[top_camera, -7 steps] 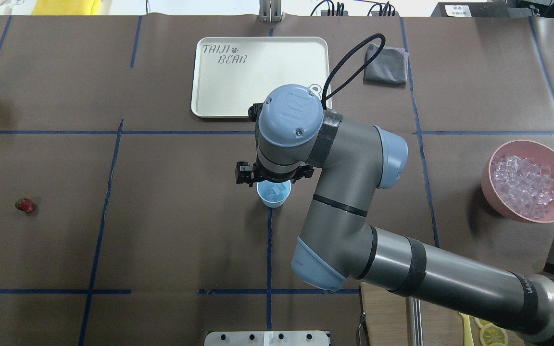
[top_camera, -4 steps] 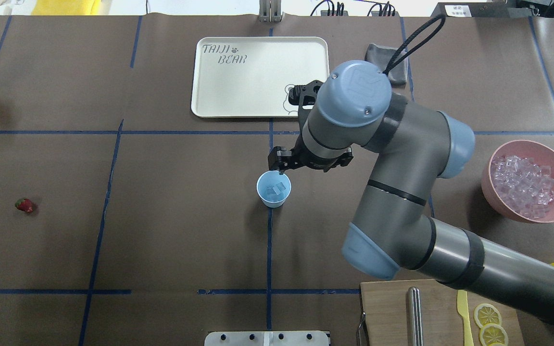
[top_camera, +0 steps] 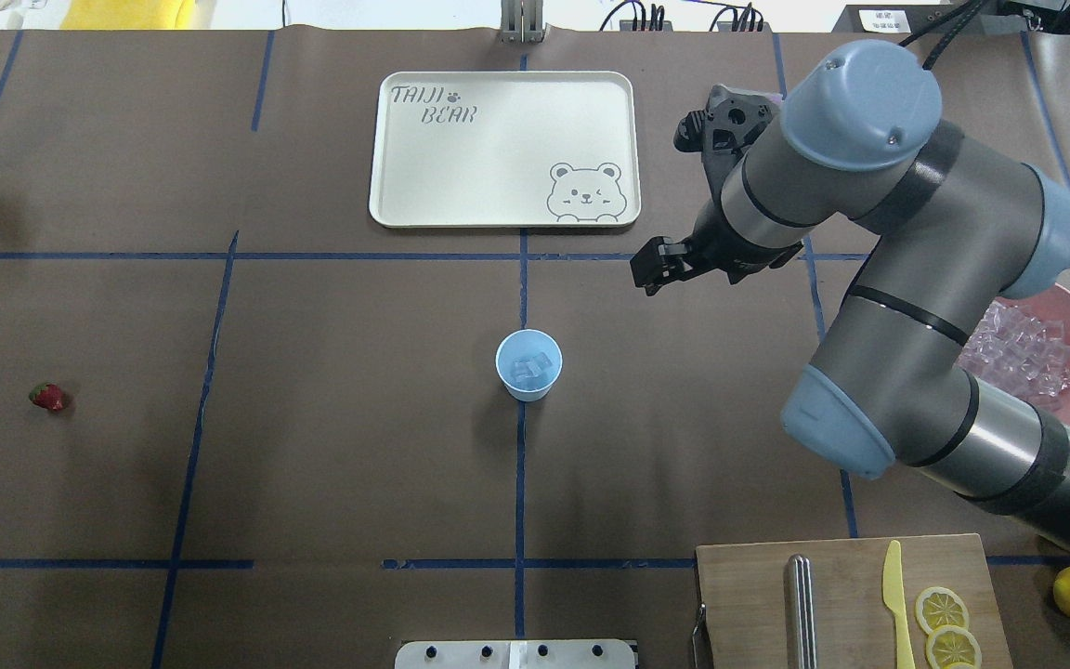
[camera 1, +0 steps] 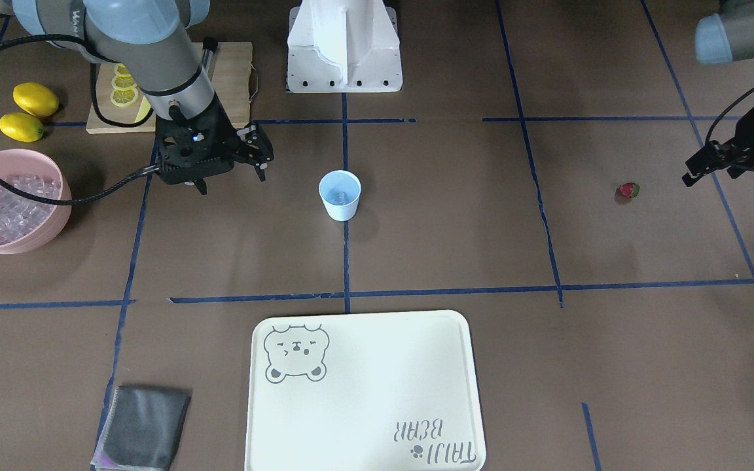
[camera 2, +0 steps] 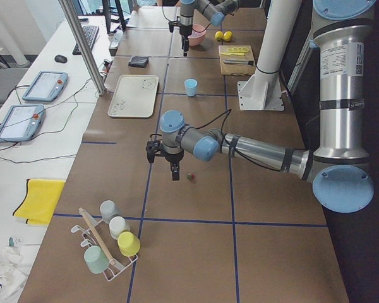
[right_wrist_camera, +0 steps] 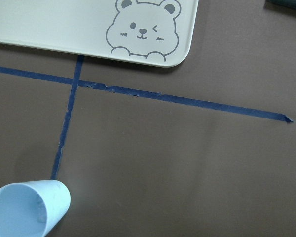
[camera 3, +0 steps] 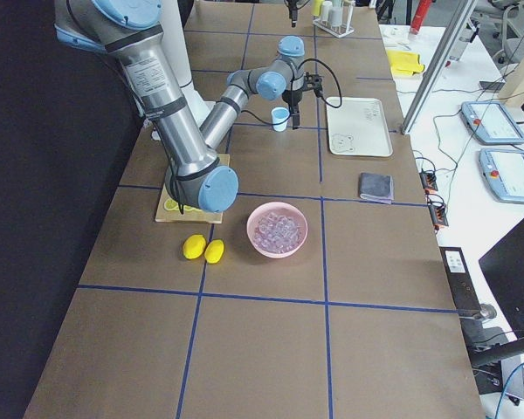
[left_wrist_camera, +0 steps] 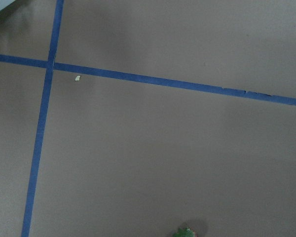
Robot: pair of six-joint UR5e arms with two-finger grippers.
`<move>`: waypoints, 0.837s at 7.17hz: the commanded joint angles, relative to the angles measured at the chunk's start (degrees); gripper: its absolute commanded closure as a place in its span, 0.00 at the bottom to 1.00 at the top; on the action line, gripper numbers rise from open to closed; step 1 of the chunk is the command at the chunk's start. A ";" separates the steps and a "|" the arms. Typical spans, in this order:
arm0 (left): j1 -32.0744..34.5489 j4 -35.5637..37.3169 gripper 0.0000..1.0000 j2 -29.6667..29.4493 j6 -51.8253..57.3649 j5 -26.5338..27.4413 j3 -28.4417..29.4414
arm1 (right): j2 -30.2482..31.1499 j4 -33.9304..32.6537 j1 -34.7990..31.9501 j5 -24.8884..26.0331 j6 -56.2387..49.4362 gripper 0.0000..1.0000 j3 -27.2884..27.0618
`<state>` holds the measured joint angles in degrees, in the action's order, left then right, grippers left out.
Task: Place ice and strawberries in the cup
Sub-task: 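Raise the right gripper away from the cup while the left gripper reaches toward the strawberry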
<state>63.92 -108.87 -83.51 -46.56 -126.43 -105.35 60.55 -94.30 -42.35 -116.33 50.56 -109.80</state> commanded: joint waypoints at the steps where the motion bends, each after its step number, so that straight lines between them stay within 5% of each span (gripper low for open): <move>1: -7.03 -5.37 0.00 1.59 -7.90 6.09 0.67 | 2.38 0.26 -3.43 -2.05 -5.19 0.01 -0.06; 6: -12.58 -12.55 0.00 1.60 -14.33 8.31 4.34 | 2.91 0.44 -3.97 -1.97 -5.65 0.01 0.02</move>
<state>52.32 -117.99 -81.92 -59.61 -118.48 -103.25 63.43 -93.87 -46.25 -118.31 44.93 -109.78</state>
